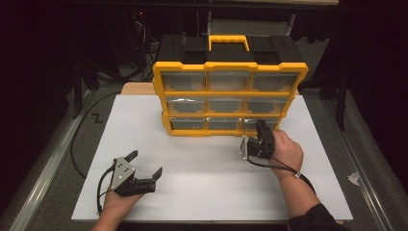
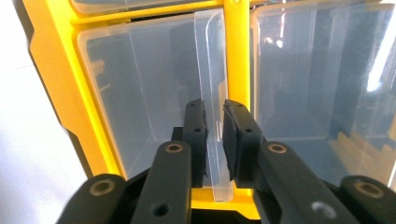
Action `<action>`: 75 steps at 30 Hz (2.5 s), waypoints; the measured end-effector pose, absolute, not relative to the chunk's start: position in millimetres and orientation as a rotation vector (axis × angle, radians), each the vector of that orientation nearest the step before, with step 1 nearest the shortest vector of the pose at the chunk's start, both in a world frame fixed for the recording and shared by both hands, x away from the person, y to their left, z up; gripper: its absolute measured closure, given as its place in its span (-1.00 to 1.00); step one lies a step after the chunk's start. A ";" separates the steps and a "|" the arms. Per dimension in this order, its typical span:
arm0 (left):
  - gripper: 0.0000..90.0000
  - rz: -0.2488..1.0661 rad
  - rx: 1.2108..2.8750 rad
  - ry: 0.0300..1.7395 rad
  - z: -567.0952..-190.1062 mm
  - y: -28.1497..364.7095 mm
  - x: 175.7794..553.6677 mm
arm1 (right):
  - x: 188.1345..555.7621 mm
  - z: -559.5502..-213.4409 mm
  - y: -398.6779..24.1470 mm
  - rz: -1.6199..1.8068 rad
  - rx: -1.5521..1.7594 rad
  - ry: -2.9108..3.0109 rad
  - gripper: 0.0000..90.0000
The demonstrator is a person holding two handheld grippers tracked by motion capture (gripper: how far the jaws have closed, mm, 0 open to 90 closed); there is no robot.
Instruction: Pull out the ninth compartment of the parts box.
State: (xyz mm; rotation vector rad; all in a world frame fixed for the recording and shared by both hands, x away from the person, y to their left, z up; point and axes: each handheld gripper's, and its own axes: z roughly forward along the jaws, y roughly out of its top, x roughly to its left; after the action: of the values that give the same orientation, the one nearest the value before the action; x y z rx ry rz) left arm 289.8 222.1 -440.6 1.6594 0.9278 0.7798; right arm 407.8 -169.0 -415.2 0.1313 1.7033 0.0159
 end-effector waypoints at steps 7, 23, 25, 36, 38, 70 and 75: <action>-1.00 0.781 1.655 0.929 -440.2 222.4 289.8 | 411.9 -412.4 -172.9 -0.034 0.086 1.734 0.34; -1.00 0.781 1.656 0.929 -440.3 222.9 290.4 | 417.9 -414.9 -173.5 -0.083 0.041 1.710 0.75; -1.00 0.780 1.652 0.933 -440.3 223.2 290.4 | 416.5 -414.6 -173.9 -0.086 0.039 1.709 0.75; -1.00 0.781 1.651 0.931 -440.0 223.3 290.5 | 397.3 -414.2 -176.6 -0.073 0.040 1.712 0.75; -1.00 0.781 1.649 0.931 -440.2 222.8 290.6 | 393.6 -414.1 -176.7 -0.069 0.039 1.709 0.75; -1.00 0.783 1.648 0.927 -439.5 223.8 289.6 | 348.8 -413.7 -180.0 -0.043 0.020 1.710 0.76; -1.00 0.782 1.648 0.928 -439.3 223.9 289.3 | 344.0 -413.5 -181.3 -0.041 0.007 1.701 0.76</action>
State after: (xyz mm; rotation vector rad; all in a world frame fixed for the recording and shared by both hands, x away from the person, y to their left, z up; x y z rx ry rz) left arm 289.3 223.9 -439.3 1.6481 0.9280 0.7824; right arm 344.0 -181.3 -413.5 0.0074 1.7012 -0.0415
